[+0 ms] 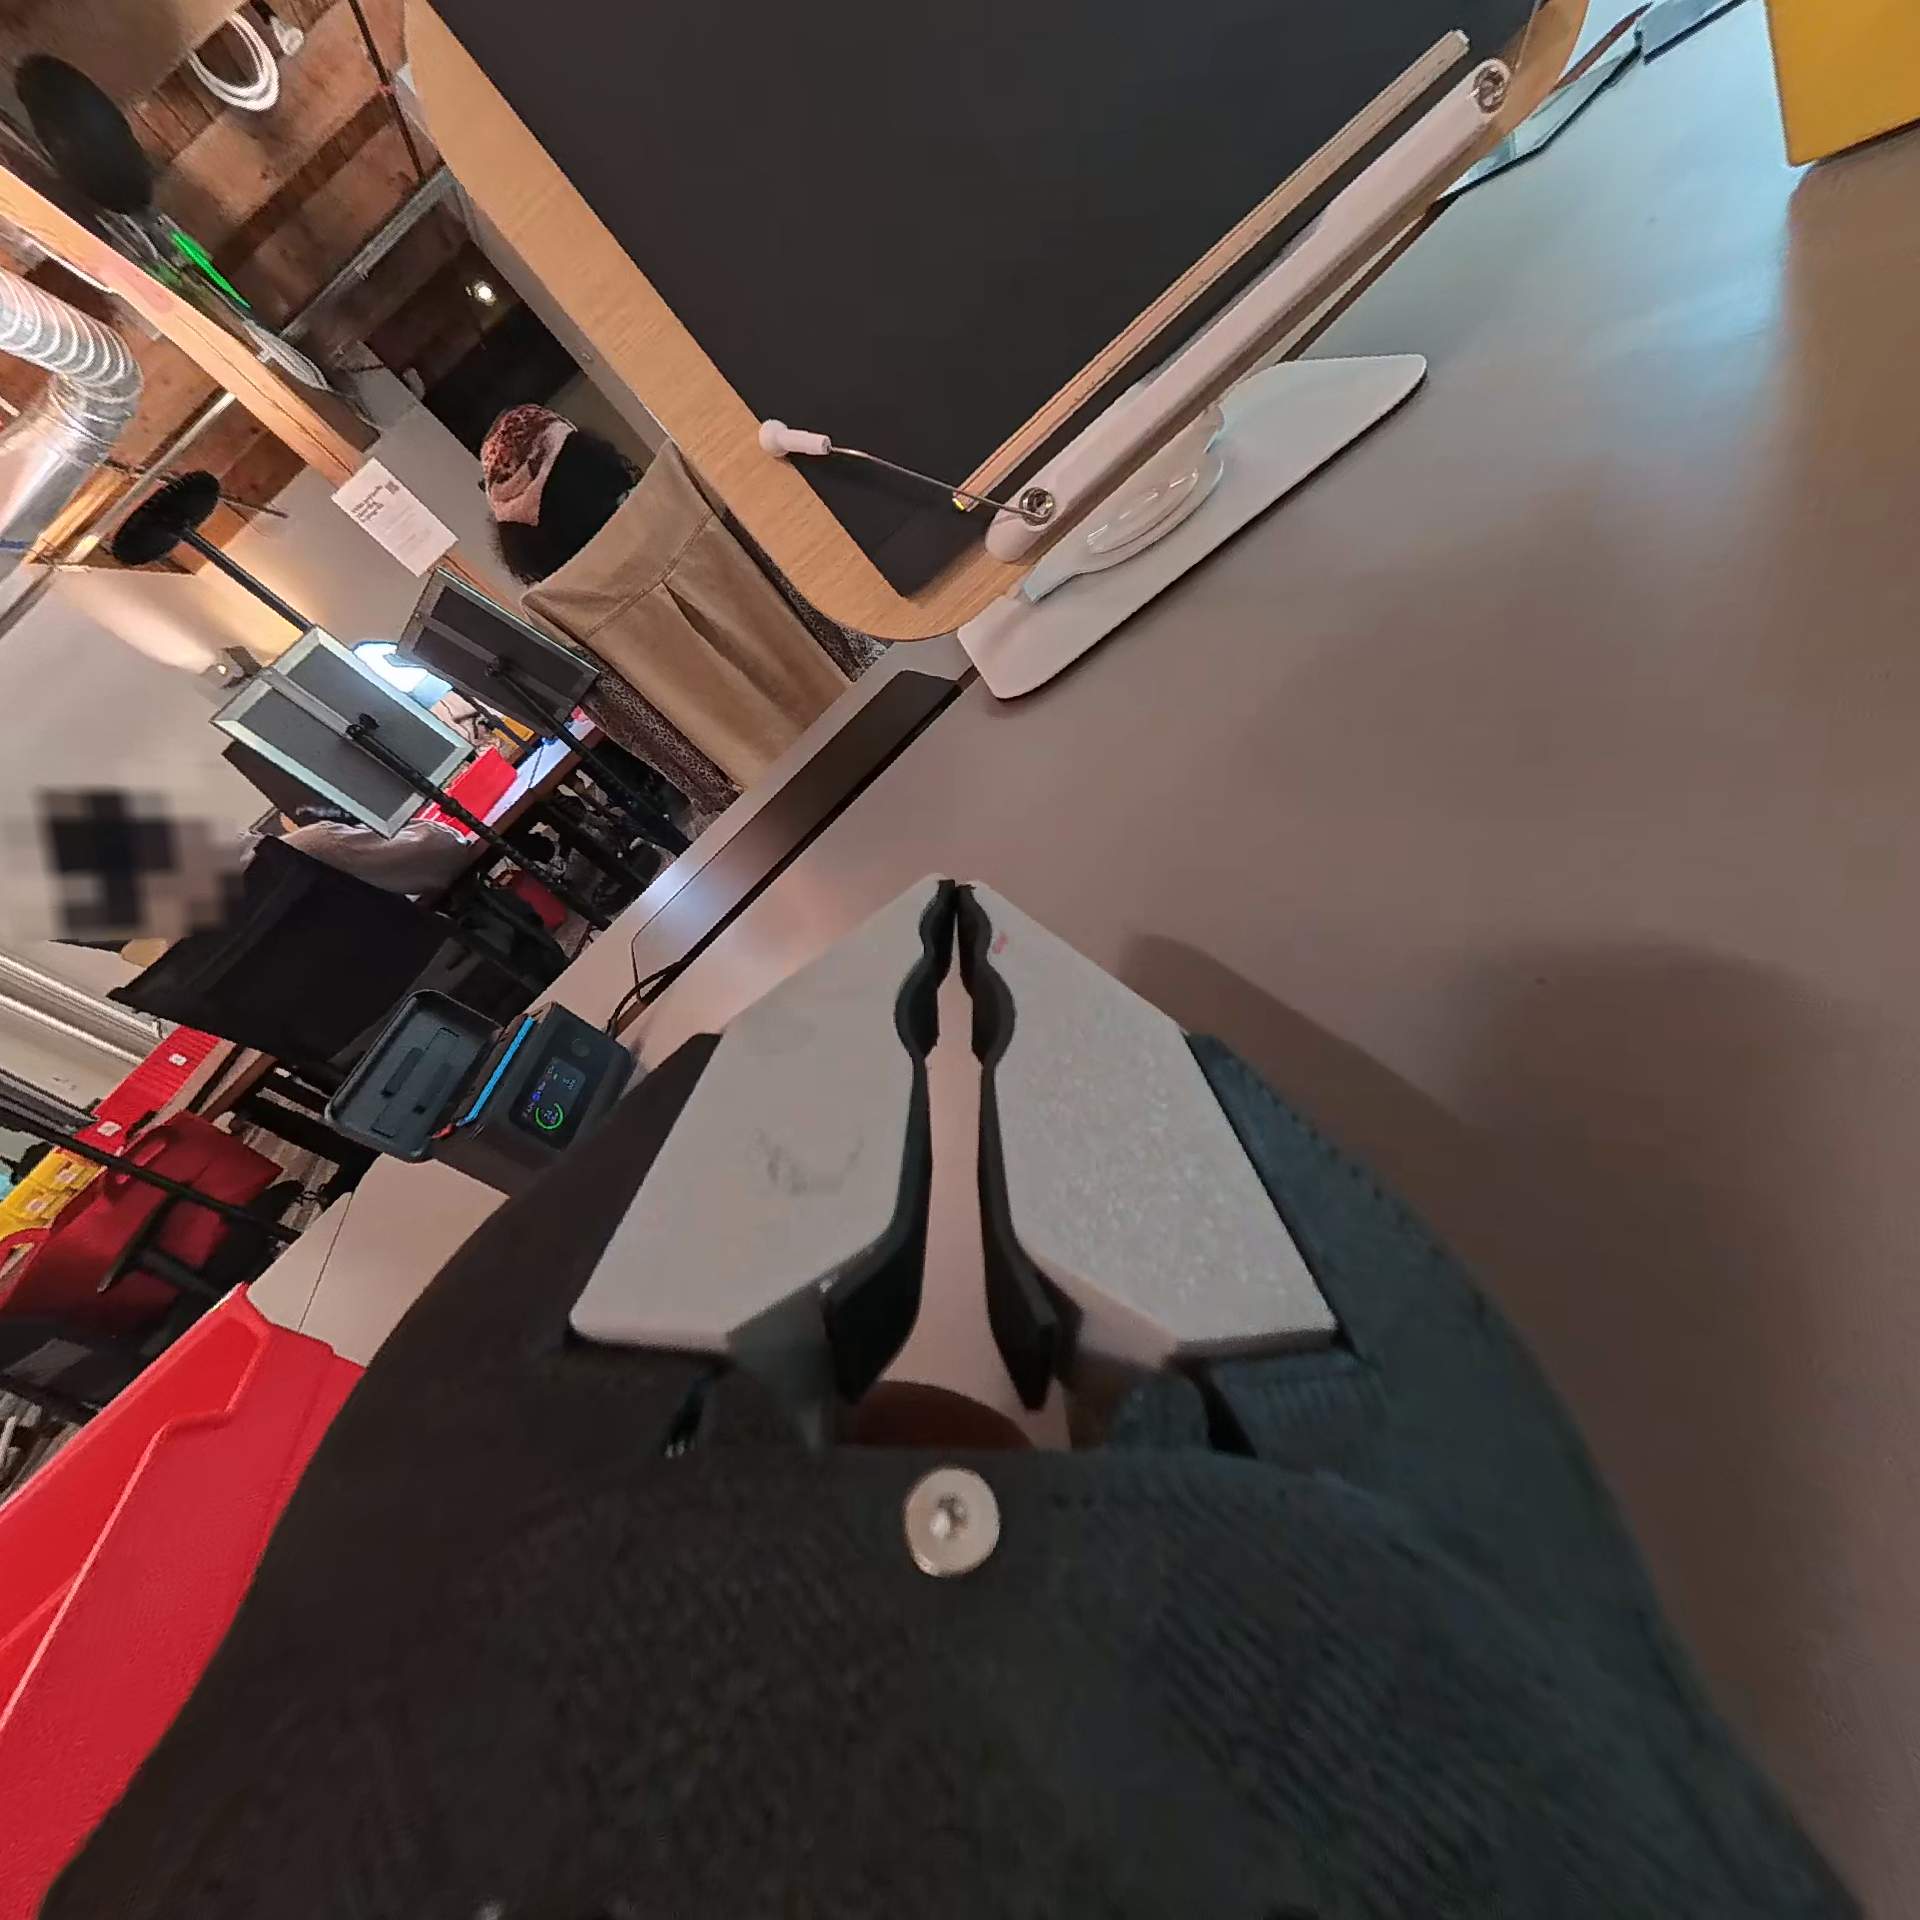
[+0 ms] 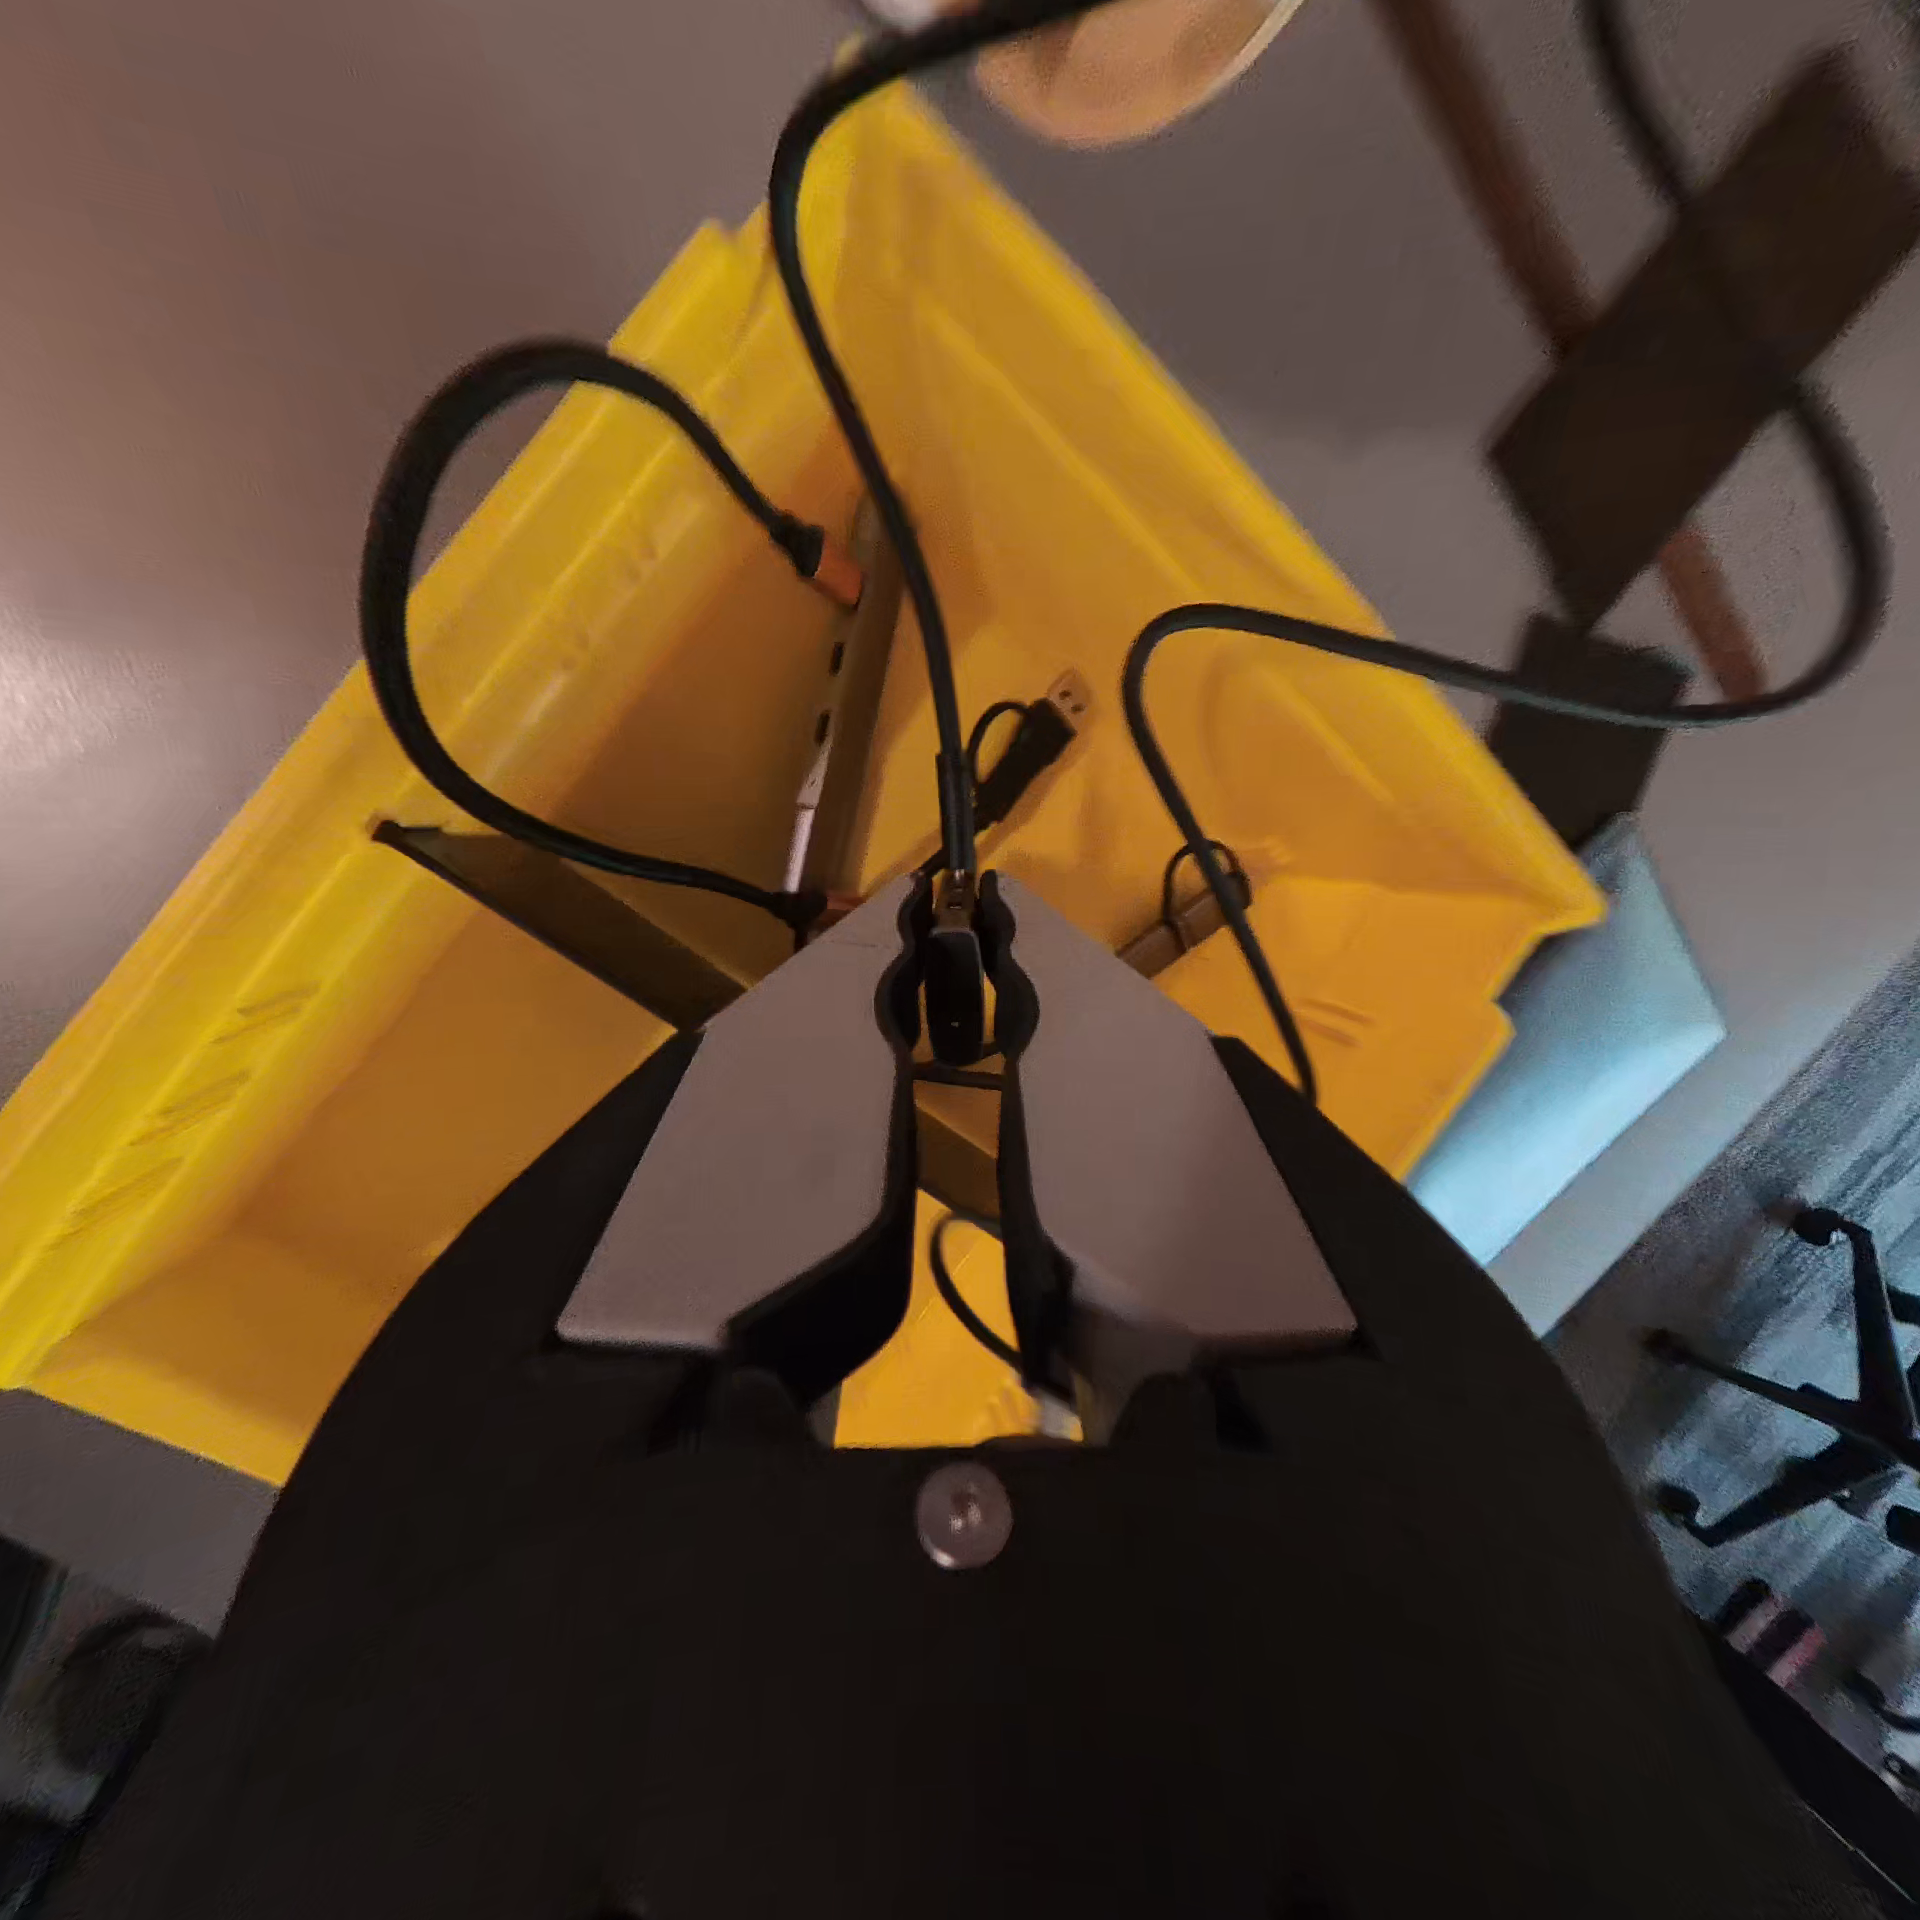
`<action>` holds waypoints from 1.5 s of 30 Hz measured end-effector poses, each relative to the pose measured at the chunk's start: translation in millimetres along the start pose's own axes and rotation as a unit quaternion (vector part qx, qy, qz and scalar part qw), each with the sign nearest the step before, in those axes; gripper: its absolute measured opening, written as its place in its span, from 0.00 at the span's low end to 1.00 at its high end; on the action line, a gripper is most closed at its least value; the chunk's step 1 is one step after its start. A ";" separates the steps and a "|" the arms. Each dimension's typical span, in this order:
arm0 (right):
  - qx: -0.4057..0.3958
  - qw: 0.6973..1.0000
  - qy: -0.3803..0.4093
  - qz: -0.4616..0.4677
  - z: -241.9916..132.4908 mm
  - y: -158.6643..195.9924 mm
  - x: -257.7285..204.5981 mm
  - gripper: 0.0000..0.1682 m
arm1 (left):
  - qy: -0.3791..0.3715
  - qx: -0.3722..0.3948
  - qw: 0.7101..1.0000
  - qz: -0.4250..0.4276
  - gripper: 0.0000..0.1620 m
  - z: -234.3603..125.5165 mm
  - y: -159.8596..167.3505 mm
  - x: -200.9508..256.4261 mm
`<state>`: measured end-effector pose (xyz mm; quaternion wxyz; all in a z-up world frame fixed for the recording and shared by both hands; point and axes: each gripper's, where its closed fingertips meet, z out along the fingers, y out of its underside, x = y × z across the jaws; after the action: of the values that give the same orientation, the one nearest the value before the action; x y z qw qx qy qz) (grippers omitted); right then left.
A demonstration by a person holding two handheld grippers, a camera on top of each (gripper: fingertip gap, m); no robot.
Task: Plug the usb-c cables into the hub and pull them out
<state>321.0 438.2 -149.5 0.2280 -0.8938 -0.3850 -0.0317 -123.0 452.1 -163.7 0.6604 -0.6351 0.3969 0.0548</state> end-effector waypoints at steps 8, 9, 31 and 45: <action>-0.038 0.994 -0.086 0.051 7.8 2.9 -20.8 0.13 | 0.010 -0.008 1.000 0.017 0.00 1.7 3.1 4.3; -0.046 0.993 -0.091 0.055 6.6 7.3 -21.9 0.15 | 0.010 -0.009 1.000 0.017 0.00 1.7 3.3 4.4; 0.490 0.813 -0.300 0.087 -164.7 -166.2 -227.1 0.24 | -0.020 -0.012 1.000 0.011 0.00 -0.3 5.7 -5.3; 0.388 0.904 -0.164 0.073 52.9 -195.9 -249.8 0.23 | -0.093 -0.066 0.993 0.009 0.00 -0.5 30.8 -38.4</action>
<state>1.8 410.2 -179.7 0.4921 -0.7530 -0.3321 0.2839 -167.1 474.1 -165.4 0.6505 -0.6658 0.3352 0.1456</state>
